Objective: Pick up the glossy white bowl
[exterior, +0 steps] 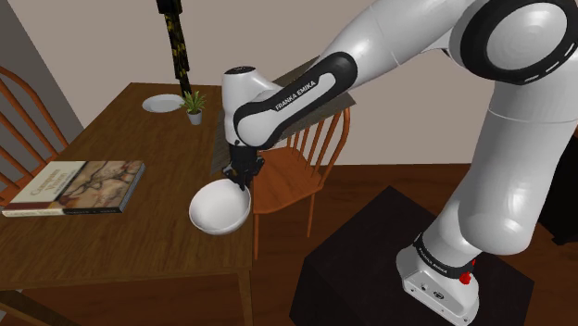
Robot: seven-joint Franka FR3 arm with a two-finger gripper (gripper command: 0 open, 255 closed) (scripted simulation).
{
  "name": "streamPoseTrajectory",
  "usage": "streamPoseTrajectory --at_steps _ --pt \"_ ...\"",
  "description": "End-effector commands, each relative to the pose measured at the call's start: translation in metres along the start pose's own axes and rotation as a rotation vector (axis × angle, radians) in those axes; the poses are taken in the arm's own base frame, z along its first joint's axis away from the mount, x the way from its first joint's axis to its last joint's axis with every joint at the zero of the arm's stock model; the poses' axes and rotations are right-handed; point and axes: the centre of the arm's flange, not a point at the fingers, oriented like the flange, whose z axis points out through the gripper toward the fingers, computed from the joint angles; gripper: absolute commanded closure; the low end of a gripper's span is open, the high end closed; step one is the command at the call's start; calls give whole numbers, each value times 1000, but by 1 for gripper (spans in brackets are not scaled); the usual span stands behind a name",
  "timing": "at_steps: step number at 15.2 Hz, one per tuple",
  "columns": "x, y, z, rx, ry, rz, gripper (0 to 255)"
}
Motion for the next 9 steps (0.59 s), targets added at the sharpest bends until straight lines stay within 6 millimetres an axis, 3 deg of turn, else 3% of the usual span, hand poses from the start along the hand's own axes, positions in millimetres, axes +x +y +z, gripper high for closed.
streamPoseTrajectory --at_steps 1,7,9 --pt "0 -1 -11 0 0 0 255" --pt "-2 -2 -43 0 0 0 255" --pt "-2 -2 -43 0 0 0 255"
